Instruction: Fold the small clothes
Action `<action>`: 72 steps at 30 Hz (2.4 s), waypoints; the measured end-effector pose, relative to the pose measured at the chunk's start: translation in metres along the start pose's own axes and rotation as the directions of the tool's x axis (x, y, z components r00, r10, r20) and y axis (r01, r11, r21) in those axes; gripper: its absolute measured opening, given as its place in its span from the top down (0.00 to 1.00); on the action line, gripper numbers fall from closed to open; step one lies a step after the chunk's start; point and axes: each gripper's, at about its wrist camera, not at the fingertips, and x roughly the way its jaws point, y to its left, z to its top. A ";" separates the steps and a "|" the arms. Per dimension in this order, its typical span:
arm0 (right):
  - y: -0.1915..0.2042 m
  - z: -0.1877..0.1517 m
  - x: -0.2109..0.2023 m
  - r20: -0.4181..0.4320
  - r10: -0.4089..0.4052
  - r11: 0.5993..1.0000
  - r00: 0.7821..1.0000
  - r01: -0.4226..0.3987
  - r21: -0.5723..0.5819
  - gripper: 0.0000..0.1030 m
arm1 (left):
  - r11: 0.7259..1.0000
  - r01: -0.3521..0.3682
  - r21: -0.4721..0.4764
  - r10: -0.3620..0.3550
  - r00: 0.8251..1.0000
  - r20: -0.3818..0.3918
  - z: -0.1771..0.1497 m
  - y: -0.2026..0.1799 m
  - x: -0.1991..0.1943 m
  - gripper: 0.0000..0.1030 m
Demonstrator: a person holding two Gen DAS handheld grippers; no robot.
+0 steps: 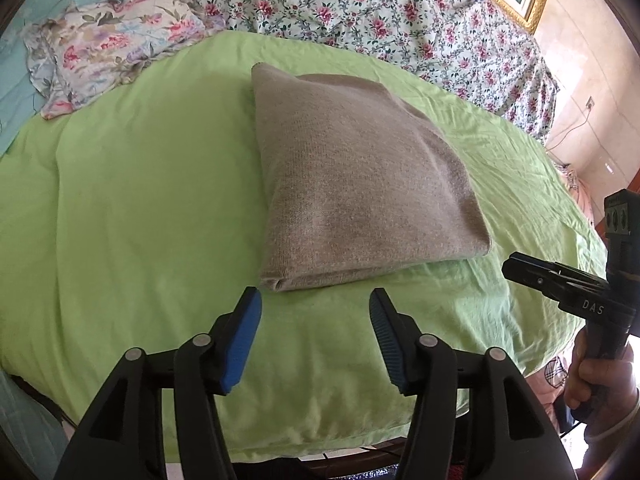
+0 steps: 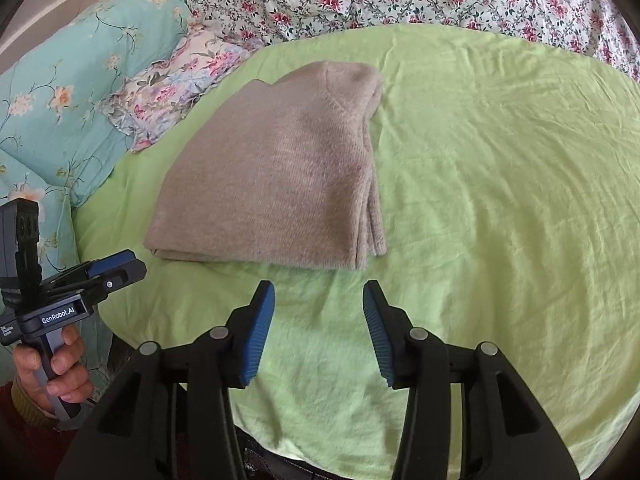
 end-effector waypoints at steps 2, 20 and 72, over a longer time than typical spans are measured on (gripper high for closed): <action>-0.001 0.000 0.000 -0.002 0.003 1.000 1.000 -0.003 0.005 0.54 | 1.000 -0.006 0.005 0.006 1.000 0.000 0.000 -0.001 -0.001 0.41; 0.011 0.050 -0.018 0.070 0.006 0.999 0.998 -0.002 -0.054 0.11 | 0.992 -0.123 0.032 0.120 0.988 0.094 0.048 -0.006 -0.027 0.12; 0.036 0.093 0.034 0.005 -0.079 0.973 0.997 0.078 -0.218 0.00 | 0.924 -0.352 0.150 0.345 0.936 0.068 0.091 -0.025 0.014 0.01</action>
